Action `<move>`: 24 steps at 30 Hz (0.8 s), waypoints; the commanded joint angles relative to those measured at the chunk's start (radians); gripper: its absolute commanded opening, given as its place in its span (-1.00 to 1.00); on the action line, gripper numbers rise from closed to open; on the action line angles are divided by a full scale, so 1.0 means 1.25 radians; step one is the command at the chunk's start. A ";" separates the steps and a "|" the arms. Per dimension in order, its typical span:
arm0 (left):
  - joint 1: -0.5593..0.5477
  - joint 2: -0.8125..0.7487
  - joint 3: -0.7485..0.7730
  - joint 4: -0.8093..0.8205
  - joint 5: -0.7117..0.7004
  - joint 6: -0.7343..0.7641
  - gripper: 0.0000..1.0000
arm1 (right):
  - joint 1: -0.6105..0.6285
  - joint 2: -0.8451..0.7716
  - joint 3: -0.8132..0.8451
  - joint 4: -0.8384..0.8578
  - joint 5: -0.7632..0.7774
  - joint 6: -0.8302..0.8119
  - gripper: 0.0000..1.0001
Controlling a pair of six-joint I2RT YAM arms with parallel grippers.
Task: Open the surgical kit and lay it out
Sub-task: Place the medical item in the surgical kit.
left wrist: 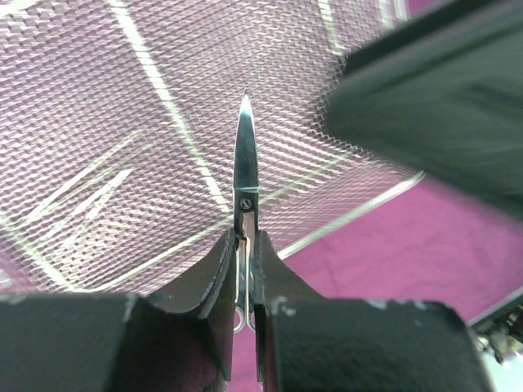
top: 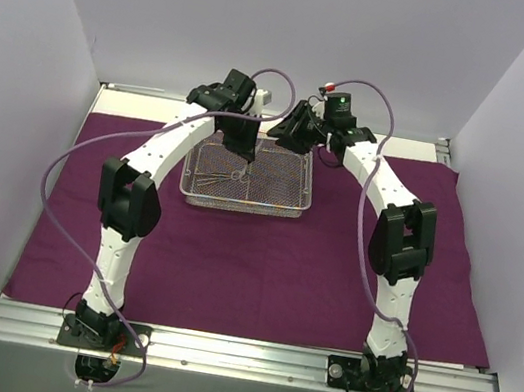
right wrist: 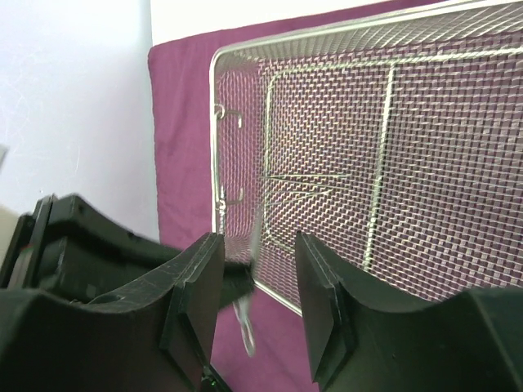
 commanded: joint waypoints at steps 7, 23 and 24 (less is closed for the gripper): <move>0.100 -0.174 -0.169 -0.003 -0.167 0.086 -0.96 | -0.064 -0.093 0.044 -0.140 0.037 -0.108 -0.17; 0.283 -0.428 -0.611 0.105 -0.403 0.177 -0.95 | -0.042 -0.131 -0.019 -0.185 0.015 -0.163 -0.17; 0.289 -0.432 -0.630 0.111 -0.411 0.176 -0.95 | -0.039 -0.138 -0.031 -0.179 0.012 -0.162 -0.17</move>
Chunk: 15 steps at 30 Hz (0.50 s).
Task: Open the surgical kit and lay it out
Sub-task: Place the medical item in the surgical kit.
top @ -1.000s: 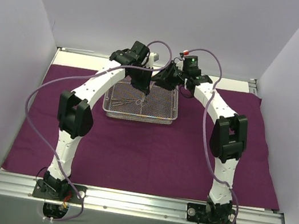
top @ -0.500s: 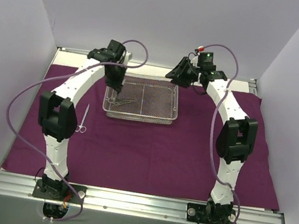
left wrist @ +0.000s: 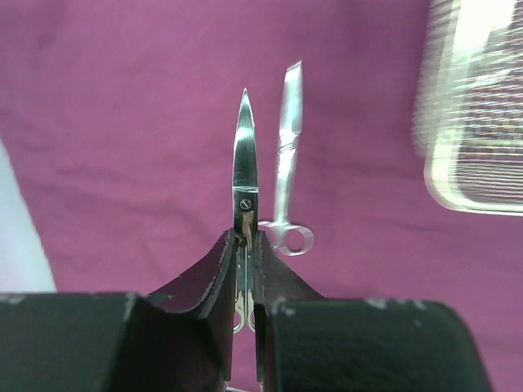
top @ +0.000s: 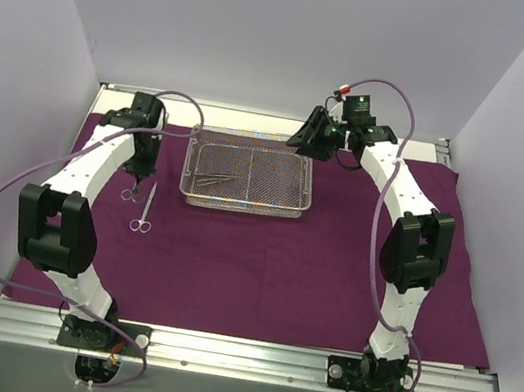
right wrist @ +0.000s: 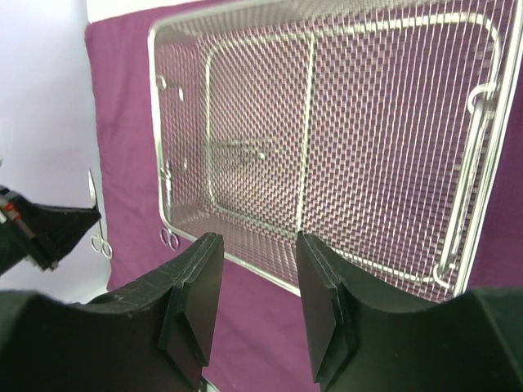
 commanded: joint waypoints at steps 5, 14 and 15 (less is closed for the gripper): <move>0.064 -0.033 -0.131 0.096 -0.066 0.027 -0.95 | 0.025 -0.110 -0.143 0.055 -0.032 0.017 -0.17; 0.091 0.019 -0.157 0.145 -0.072 0.043 -0.95 | 0.011 -0.131 -0.182 0.044 -0.039 -0.012 -0.17; 0.091 0.024 -0.160 0.150 -0.078 0.044 -0.95 | 0.004 -0.129 -0.183 0.041 -0.042 -0.014 -0.17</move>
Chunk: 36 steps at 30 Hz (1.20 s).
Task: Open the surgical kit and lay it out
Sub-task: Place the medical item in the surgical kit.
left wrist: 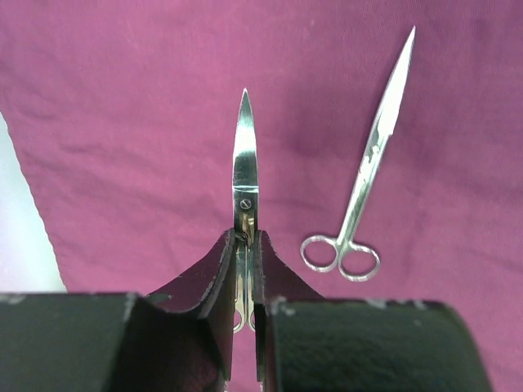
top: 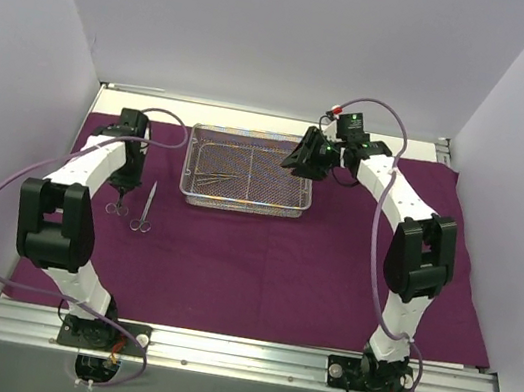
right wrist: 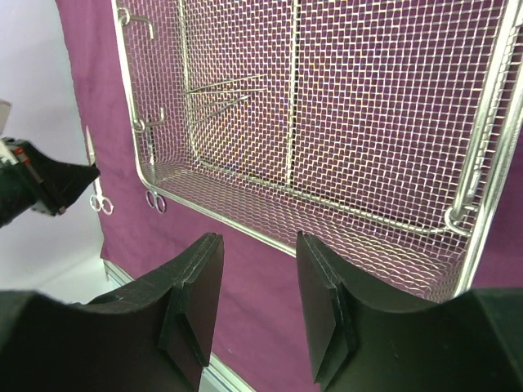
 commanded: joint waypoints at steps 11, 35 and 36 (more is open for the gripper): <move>-0.003 0.026 -0.074 0.117 -0.049 0.037 -0.95 | -0.039 -0.049 -0.003 -0.001 -0.034 -0.032 -0.18; 0.007 0.122 -0.062 0.134 -0.020 0.023 -0.94 | -0.037 -0.025 0.016 -0.001 -0.037 -0.029 -0.18; 0.008 0.125 -0.060 0.133 -0.022 0.023 -0.76 | -0.037 -0.024 0.018 0.001 -0.037 -0.029 -0.18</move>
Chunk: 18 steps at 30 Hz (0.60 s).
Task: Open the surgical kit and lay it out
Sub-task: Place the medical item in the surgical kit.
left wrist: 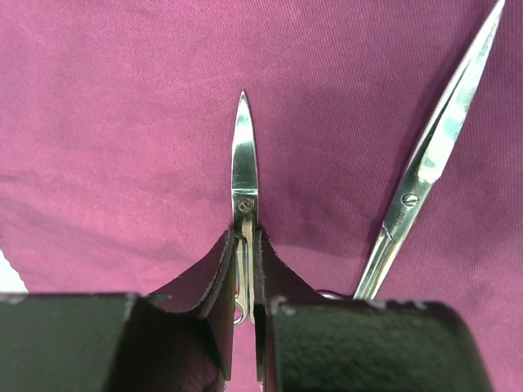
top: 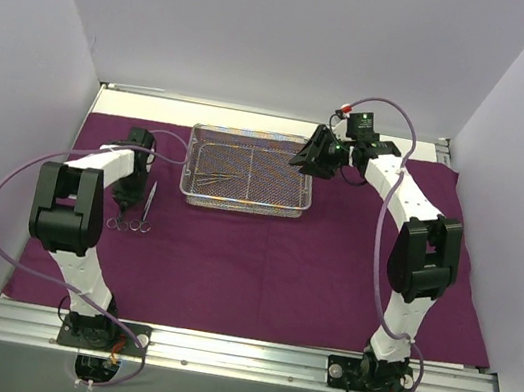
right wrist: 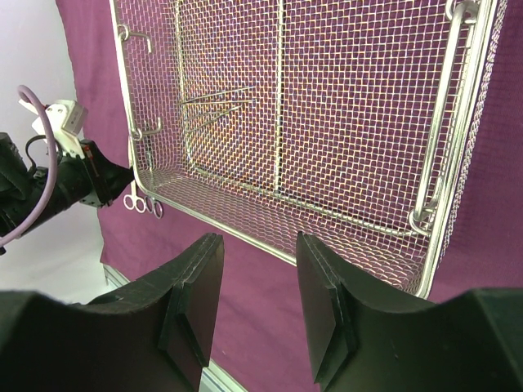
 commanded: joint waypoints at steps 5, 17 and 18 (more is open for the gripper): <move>0.009 0.017 0.027 0.013 -0.002 -0.029 -0.05 | 0.009 -0.001 0.031 -0.005 -0.013 -0.011 -0.18; 0.049 -0.083 0.115 -0.098 -0.061 -0.140 0.79 | 0.120 0.129 0.236 -0.044 0.115 0.004 -0.19; 0.049 -0.092 0.129 -0.118 -0.065 -0.150 0.79 | 0.131 0.144 0.258 -0.054 0.137 0.019 -0.19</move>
